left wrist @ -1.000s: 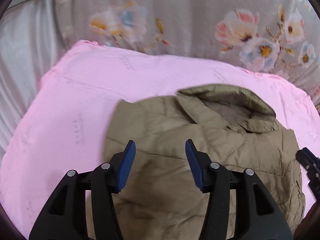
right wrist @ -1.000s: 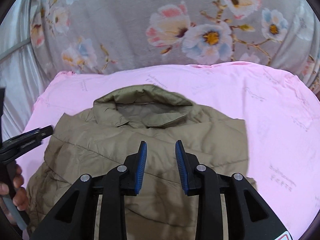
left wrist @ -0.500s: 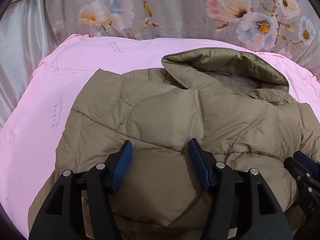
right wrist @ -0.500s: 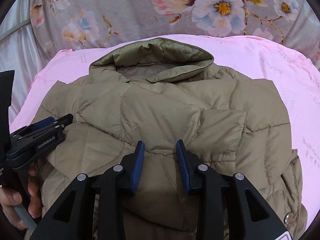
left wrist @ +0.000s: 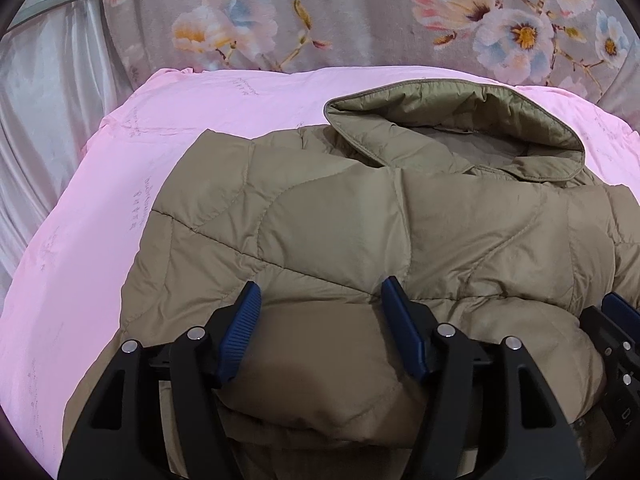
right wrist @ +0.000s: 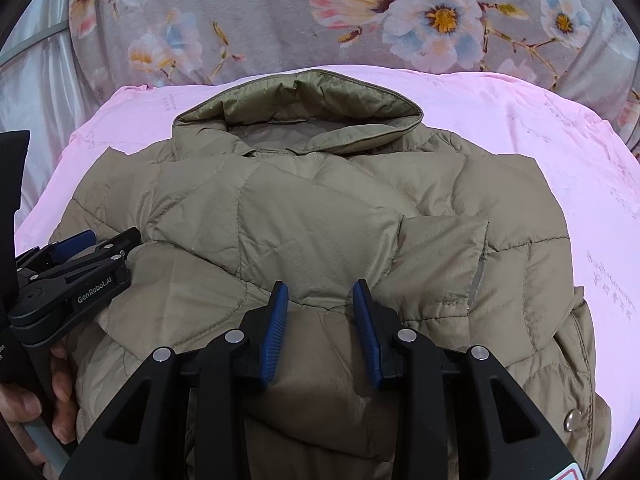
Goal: Fold large clothes
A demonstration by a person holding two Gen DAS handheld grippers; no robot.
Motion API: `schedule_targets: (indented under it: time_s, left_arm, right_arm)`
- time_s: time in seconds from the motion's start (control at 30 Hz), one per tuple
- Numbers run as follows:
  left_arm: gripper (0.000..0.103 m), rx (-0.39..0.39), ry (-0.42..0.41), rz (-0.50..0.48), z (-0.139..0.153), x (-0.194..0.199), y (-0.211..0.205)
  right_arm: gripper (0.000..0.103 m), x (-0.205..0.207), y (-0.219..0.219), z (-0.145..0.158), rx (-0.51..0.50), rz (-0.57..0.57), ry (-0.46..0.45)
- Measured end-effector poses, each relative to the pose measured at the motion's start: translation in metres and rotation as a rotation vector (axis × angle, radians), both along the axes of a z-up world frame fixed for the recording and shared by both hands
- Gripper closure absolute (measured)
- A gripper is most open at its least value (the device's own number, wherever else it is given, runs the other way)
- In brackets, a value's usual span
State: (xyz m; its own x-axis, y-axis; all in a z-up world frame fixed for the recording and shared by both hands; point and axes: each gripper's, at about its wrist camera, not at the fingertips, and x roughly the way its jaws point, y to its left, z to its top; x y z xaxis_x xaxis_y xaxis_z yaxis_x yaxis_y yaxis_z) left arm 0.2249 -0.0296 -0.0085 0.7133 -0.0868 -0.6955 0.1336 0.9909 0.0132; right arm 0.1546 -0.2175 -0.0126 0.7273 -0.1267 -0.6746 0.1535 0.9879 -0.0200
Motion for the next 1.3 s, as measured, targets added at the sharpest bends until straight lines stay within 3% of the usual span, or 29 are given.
schedule_targets:
  time_s: [0.1, 0.2, 0.3, 0.4, 0.5, 0.57, 0.67, 0.7, 0.73, 0.77, 0.8, 0.83, 0.93, 1.03, 1.13, 1.3]
  left_arm:
    - [0.042, -0.009, 0.002, -0.007, 0.0, -0.006, 0.003]
    - [0.035, -0.081, 0.017, -0.026, 0.005, -0.006, 0.014]
    - [0.034, -0.169, 0.057, -0.034, 0.014, 0.004, 0.028]
    - [0.034, -0.311, 0.105, -0.026, 0.029, 0.034, 0.043]
    - [0.034, -0.436, 0.18, -0.033, 0.035, 0.076, 0.048]
    - [0.034, -0.465, 0.232, -0.035, 0.031, 0.106, 0.042]
    - [0.034, -0.472, 0.3, -0.058, 0.014, 0.132, 0.027]
    - [0.035, -0.485, 0.34, -0.068, 0.004, 0.141, 0.021]
    - [0.036, -0.495, 0.355, -0.074, 0.0, 0.144, 0.016]
    - [0.049, -0.493, 0.345, -0.081, -0.002, 0.145, 0.012]
    - [0.075, -0.494, 0.336, -0.108, 0.0, 0.145, 0.009]
    - [0.087, -0.502, 0.337, -0.147, 0.003, 0.144, 0.006]
    - [0.094, -0.524, 0.254, -0.179, 0.023, 0.131, 0.008]
    - [0.097, -0.519, 0.191, -0.199, 0.036, 0.122, 0.011]
    - [0.097, -0.421, 0.173, -0.192, 0.022, 0.12, 0.001]
    - [0.097, -0.339, 0.192, -0.181, -0.013, 0.116, -0.008]
  right_arm:
    - [0.07, -0.008, 0.001, 0.0, 0.006, 0.003, 0.003]
    - [0.068, -0.011, 0.001, 0.001, 0.02, 0.014, 0.011]
    - [0.056, -0.007, -0.008, 0.014, 0.081, 0.053, 0.02]
    - [0.052, 0.007, -0.03, 0.035, 0.203, 0.039, -0.019]
    - [0.052, 0.036, -0.062, 0.05, 0.398, 0.004, -0.049]
    - [0.051, 0.058, -0.08, 0.049, 0.503, -0.022, -0.049]
    - [0.05, 0.087, -0.094, 0.037, 0.566, -0.069, -0.022]
    - [0.051, 0.094, -0.096, 0.031, 0.589, -0.078, -0.013]
    - [0.063, 0.102, -0.098, 0.025, 0.621, -0.071, -0.004]
    - [0.082, 0.105, -0.098, 0.021, 0.638, -0.058, -0.001]
    - [0.089, 0.108, -0.098, 0.019, 0.638, -0.048, 0.0]
    - [0.094, 0.11, -0.096, 0.021, 0.624, -0.034, -0.005]
    - [0.098, 0.099, -0.09, 0.035, 0.575, 0.011, -0.1]
    - [0.098, 0.088, -0.079, 0.044, 0.444, 0.027, -0.135]
    - [0.099, 0.093, -0.072, 0.027, 0.325, -0.003, -0.062]
    - [0.101, 0.096, -0.072, 0.006, 0.284, -0.02, 0.012]
